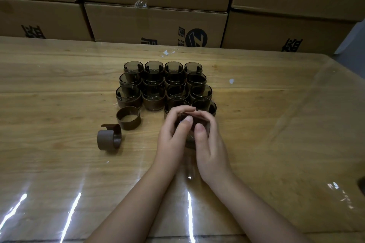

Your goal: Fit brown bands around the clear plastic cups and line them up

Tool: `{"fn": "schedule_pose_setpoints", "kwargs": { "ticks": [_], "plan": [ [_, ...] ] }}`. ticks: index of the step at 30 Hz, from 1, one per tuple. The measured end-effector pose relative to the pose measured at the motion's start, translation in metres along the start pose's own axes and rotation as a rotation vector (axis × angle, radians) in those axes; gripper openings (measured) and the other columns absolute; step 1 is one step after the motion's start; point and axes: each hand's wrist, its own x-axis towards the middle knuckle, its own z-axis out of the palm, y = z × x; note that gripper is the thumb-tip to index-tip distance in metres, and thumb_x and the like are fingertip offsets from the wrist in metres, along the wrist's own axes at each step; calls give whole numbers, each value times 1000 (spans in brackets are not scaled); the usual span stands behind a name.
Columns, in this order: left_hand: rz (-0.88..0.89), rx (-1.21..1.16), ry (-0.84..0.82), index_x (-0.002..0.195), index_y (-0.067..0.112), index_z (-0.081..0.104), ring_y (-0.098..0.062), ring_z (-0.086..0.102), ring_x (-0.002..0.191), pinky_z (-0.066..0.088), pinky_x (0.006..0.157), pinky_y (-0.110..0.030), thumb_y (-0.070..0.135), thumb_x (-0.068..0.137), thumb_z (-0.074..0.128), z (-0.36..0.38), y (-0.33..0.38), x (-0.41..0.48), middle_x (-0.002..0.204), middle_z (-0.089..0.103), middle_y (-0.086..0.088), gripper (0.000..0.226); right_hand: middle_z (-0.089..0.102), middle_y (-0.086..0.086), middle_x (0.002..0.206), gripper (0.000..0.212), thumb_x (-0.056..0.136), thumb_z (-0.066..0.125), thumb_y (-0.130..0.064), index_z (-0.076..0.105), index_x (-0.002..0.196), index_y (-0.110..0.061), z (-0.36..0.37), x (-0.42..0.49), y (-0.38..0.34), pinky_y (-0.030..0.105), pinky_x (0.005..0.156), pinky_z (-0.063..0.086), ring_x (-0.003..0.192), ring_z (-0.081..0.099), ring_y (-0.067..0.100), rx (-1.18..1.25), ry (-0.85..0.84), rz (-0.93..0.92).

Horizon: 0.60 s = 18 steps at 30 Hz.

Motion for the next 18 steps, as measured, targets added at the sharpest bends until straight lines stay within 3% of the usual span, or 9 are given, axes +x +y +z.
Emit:
{"fn": "schedule_pose_setpoints", "kwargs": {
  "ticks": [3, 5, 8, 9, 11, 13, 16, 18],
  "plan": [
    [-129, -220, 5, 105, 19, 64, -21, 67, 95, 54, 74, -28, 40, 73, 60, -1, -1, 4, 101, 70, -7, 38, 43, -9, 126, 58, 95, 33, -56, 38, 138, -17, 0, 0, 1, 2, 83, 40, 108, 46, -18, -121, 61, -175],
    [-255, -447, 73, 110, 21, 61, -21, 68, 89, 56, 68, -31, 34, 73, 67, 2, 1, 5, 97, 71, -7, 39, 37, -6, 126, 54, 94, 42, -55, 35, 136, -21, 0, 1, 1, 4, 87, 41, 112, 47, -8, -138, 84, -269],
    [-419, -727, 150, 128, 13, 51, -26, 67, 99, 58, 73, -37, 42, 78, 67, 3, 3, 7, 110, 68, -13, 59, 35, 3, 127, 60, 83, 66, -38, 38, 132, -17, 3, 3, 3, 11, 95, 43, 119, 47, 9, -196, 126, -381],
    [-444, -755, 132, 127, 8, 55, -26, 66, 102, 58, 77, -37, 47, 81, 64, 2, 5, 7, 113, 67, -15, 61, 36, 4, 127, 60, 80, 69, -33, 40, 130, -16, 4, 3, 4, 16, 99, 43, 122, 46, 12, -222, 147, -426],
    [-484, -773, 81, 106, 7, 71, -23, 68, 98, 56, 88, -34, 52, 81, 53, 2, 6, 6, 106, 69, -14, 55, 35, 7, 129, 58, 79, 72, -25, 42, 128, -16, 6, 6, 5, 30, 104, 44, 125, 44, 19, -277, 192, -503],
    [-524, -823, 18, 93, 10, 76, -21, 70, 93, 55, 88, -31, 54, 79, 49, 4, 5, 4, 100, 71, -12, 53, 35, 8, 132, 55, 80, 72, -20, 43, 126, -18, 5, 9, 6, 38, 103, 45, 125, 44, 22, -298, 223, -532],
    [-538, -793, -47, 106, 10, 67, -22, 70, 96, 58, 80, -31, 38, 78, 59, 6, 2, 1, 105, 70, -12, 41, 43, 5, 133, 47, 83, 65, -23, 46, 125, -19, 3, 8, 3, 42, 105, 42, 126, 46, 21, -266, 201, -471],
    [-477, -696, -15, 119, 5, 55, -28, 66, 105, 56, 88, -34, 22, 81, 62, 4, -3, 2, 112, 67, -16, 43, 49, 3, 131, 39, 82, 60, -28, 53, 121, -21, 0, 6, -2, 47, 106, 39, 127, 47, 20, -239, 178, -369]
  ]
}}
